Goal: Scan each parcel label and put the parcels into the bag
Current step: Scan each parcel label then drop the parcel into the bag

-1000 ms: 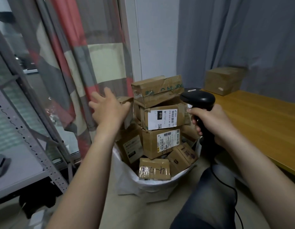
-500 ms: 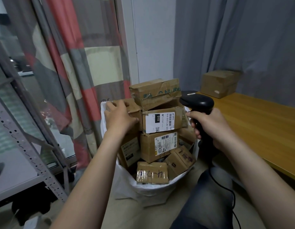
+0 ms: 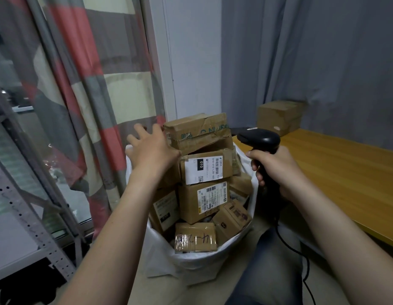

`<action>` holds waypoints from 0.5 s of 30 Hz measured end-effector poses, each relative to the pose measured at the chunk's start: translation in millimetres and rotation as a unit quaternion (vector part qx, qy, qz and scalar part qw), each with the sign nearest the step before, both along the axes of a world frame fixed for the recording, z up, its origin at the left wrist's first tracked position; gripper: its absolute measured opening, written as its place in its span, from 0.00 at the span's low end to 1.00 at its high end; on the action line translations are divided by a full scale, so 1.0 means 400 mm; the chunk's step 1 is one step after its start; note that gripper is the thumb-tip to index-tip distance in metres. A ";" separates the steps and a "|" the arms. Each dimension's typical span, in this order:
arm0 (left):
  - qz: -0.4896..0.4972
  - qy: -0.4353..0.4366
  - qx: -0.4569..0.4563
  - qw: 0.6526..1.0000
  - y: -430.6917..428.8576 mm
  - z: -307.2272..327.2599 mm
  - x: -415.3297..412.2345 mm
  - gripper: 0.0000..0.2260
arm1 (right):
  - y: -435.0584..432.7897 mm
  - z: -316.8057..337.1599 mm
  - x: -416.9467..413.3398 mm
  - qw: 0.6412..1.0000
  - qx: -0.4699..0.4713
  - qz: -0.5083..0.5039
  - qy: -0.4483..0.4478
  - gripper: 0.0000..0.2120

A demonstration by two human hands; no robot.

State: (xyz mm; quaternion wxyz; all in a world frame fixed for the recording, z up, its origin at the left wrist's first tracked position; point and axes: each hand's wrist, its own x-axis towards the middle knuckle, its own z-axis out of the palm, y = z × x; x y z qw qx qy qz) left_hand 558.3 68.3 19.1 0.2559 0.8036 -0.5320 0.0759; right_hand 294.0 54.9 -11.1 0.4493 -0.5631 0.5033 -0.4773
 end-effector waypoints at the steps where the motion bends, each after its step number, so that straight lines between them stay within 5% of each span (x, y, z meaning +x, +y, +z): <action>1: -0.010 -0.012 -0.003 1.000 -0.003 0.021 -0.016 0.31 | -0.003 0.005 -0.008 1.000 0.003 -0.008 0.002 0.15; 15: -0.264 -0.081 0.006 0.961 -0.253 0.138 -0.412 0.25 | -0.143 0.027 -0.222 0.990 -0.022 -0.141 -0.025 0.06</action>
